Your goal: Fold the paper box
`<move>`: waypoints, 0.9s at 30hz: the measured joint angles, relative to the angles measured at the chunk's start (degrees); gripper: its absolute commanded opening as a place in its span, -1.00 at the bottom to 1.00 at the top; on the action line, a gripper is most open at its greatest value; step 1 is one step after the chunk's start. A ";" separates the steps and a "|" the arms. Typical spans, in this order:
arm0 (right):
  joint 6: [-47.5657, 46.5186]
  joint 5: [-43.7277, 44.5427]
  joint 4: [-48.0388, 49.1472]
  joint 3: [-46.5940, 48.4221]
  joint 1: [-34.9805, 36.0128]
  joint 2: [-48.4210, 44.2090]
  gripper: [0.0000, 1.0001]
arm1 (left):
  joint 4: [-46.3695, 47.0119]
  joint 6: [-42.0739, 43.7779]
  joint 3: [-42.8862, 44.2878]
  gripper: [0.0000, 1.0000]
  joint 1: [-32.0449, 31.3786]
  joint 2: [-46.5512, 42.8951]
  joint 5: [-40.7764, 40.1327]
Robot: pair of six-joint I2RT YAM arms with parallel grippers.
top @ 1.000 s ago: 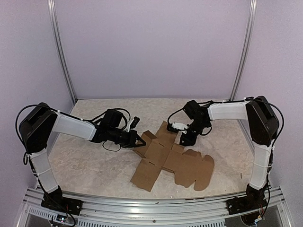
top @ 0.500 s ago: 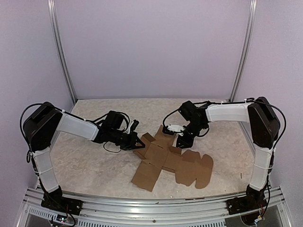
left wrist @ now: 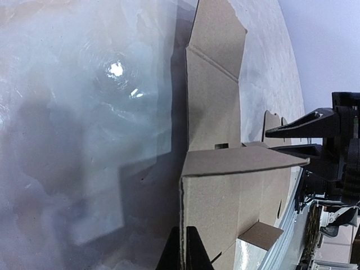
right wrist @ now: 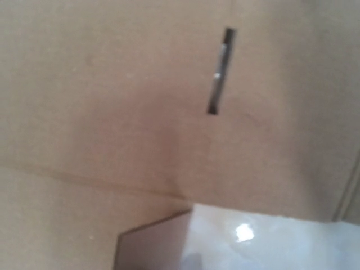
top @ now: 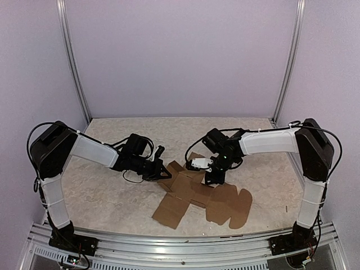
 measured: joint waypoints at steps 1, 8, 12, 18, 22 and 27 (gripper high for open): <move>0.00 0.33 0.20 -0.26 0.39 0.00 -0.62 | -0.02 -0.07 0.00 -1.00 0.00 0.02 0.00; -0.02 1.11 1.95 -2.49 2.47 0.00 -0.62 | -0.24 -0.17 0.00 -1.00 0.00 0.50 0.26; 0.00 1.01 3.15 -3.52 2.84 0.04 -0.65 | -0.24 -0.15 0.00 -0.96 0.00 0.70 0.28; 0.44 -0.92 4.11 -4.02 2.86 0.37 -0.72 | -0.63 1.44 0.24 -0.41 0.20 0.26 -1.55; 0.72 -2.97 5.29 -4.48 2.82 0.48 -0.74 | -4.55 4.94 -0.15 -0.30 0.24 -6.19 -6.56; 0.94 -5.97 6.95 -5.35 2.16 0.48 -0.76 | -7.82 10.58 -4.44 -0.32 -2.62 -25.66 -14.71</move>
